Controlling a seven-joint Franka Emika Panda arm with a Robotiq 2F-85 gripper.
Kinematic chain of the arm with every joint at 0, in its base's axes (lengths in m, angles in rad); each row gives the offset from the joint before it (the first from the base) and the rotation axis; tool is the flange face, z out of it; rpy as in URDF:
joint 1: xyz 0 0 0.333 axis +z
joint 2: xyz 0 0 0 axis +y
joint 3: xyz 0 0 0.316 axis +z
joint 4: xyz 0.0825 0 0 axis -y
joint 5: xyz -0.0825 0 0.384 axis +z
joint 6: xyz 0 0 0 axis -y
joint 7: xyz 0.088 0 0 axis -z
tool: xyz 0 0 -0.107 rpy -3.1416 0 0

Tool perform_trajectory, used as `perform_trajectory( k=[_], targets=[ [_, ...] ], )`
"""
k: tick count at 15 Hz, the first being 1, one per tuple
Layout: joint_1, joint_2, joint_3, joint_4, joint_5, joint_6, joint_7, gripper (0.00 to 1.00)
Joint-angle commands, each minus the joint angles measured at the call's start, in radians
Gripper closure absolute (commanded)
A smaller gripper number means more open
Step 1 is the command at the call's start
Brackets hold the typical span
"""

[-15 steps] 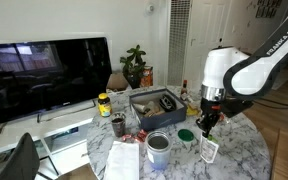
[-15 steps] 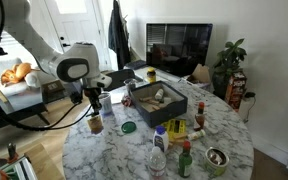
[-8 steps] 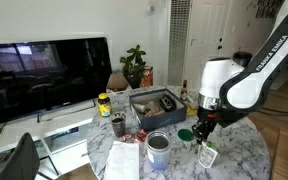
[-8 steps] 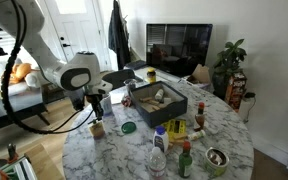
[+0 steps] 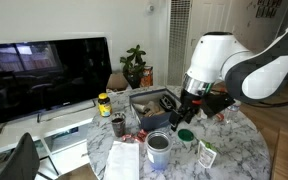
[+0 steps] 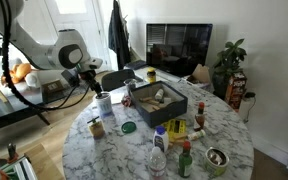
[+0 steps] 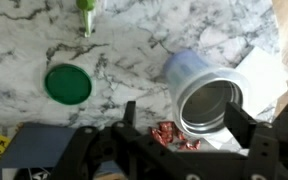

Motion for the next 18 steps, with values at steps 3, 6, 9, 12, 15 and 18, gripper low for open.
perform_trajectory(
  k=[3,6,9,12,15,18],
  targets=[
    [0.019,0.185,-0.018,0.183,-0.25,0.002,0.209,0.0],
    [0.029,0.279,-0.035,0.239,-0.297,-0.031,0.224,0.0],
    [0.081,0.347,-0.093,0.266,-0.284,-0.056,0.209,0.0],
    [0.101,0.402,-0.116,0.293,-0.242,-0.06,0.184,0.25],
    [0.064,0.43,-0.086,0.288,-0.15,-0.021,0.106,0.42],
    [0.065,0.428,-0.109,0.271,-0.101,-0.025,0.066,0.65]
  ],
)
